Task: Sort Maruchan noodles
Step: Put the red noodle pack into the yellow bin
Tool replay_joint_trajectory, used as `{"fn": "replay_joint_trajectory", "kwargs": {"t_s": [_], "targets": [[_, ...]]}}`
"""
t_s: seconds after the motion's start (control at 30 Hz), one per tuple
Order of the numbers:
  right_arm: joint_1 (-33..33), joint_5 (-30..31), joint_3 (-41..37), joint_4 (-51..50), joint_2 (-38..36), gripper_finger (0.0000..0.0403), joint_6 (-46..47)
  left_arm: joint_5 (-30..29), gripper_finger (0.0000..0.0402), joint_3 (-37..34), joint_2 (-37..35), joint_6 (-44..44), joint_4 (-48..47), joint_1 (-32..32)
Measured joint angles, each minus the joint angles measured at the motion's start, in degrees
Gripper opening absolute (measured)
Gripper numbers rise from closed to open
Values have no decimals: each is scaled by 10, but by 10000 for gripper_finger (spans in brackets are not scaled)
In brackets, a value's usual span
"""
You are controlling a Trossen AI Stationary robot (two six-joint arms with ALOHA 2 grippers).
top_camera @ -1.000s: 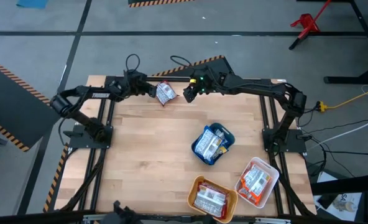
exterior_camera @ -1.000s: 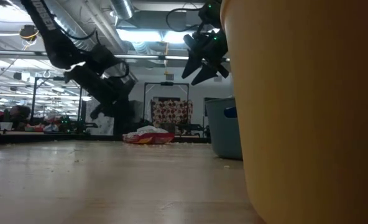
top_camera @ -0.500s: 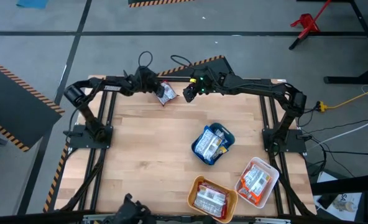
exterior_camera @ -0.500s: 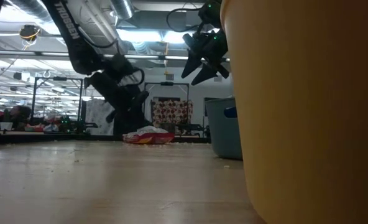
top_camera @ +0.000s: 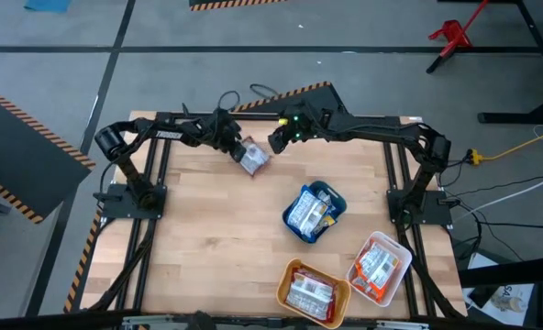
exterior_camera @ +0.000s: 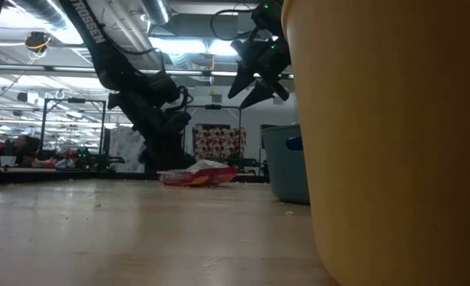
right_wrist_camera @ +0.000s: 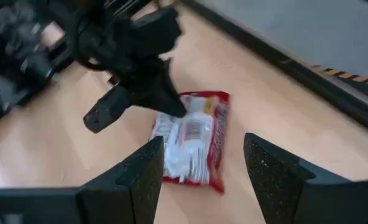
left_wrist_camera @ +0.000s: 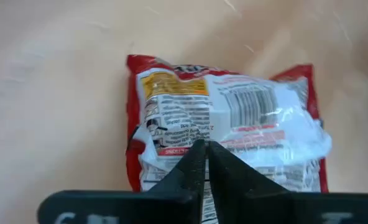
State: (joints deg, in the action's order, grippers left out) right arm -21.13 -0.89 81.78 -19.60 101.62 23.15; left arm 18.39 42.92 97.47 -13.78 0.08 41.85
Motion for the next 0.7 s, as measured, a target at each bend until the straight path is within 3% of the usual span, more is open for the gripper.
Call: {"fn": "replay_joint_trajectory", "kwargs": {"t_s": [0.17, 0.4, 0.53, 0.7], "targets": [[33, -22, 1, 0, 34, 207, -34, -5, 2, -2, -1, 7, -12, -53], [56, -136, 1, 1, 84, 207, -49, -45, 3, -37, 0, 7, 18, -106], [58, -128, 0, -5, 94, 207, -50, -53, 2, -44, -1, -7, 30, -118], [55, -59, 0, -5, 92, 207, -41, -55, 5, -45, -1, -12, 35, -123]]}}
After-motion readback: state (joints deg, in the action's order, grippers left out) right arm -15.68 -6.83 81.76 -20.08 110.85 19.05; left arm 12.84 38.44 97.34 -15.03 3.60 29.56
